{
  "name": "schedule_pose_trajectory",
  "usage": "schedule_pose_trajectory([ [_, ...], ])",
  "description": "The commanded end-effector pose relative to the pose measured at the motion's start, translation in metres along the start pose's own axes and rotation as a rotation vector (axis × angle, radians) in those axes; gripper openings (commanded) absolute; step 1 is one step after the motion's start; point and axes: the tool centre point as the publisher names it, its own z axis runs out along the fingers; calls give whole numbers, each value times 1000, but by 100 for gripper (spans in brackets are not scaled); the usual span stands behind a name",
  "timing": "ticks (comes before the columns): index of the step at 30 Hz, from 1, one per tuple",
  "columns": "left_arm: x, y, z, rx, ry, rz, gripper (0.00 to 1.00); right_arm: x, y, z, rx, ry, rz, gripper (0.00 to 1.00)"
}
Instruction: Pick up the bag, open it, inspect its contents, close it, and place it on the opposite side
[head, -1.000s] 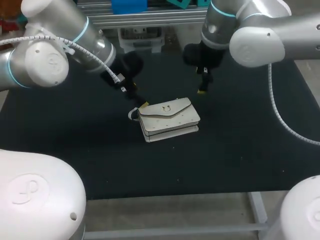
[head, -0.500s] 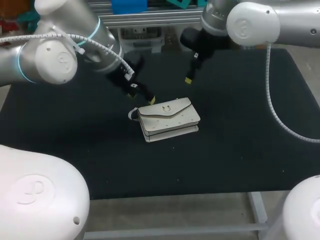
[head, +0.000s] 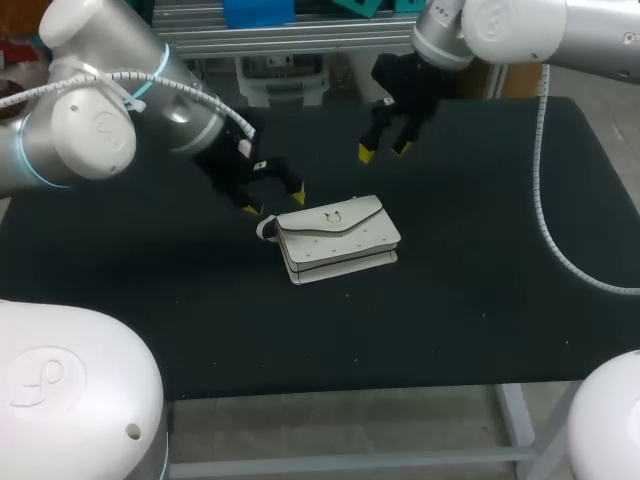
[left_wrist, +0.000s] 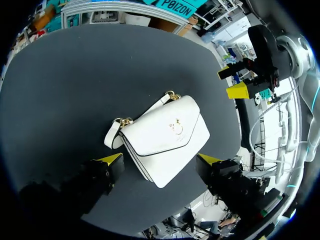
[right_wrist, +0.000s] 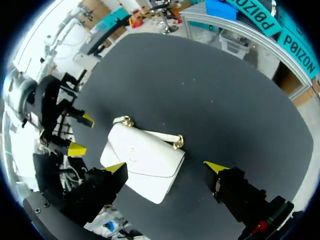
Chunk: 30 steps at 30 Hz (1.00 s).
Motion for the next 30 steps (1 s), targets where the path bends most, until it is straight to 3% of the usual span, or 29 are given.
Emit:
schedule_pose_trajectory([
  [1,-10,15,5,104,157,-348,100,-7,-19,-3,-81,40,136,100],
  [7,-13,27,6,177,194,-460,100,-5,-33,4,-149,89,237,100],
  [10,-12,29,9,174,179,-450,100,1,-36,8,-196,113,241,100],
  [26,-12,29,9,174,179,-450,100,1,-36,8,-196,113,241,100],
  [27,-9,30,11,151,210,-443,100,2,-33,12,-179,133,237,100],
  [29,-6,30,14,175,229,-441,100,1,-29,17,-161,170,292,100],
  [30,-6,29,15,143,250,-417,100,0,-27,20,-150,181,295,100],
])
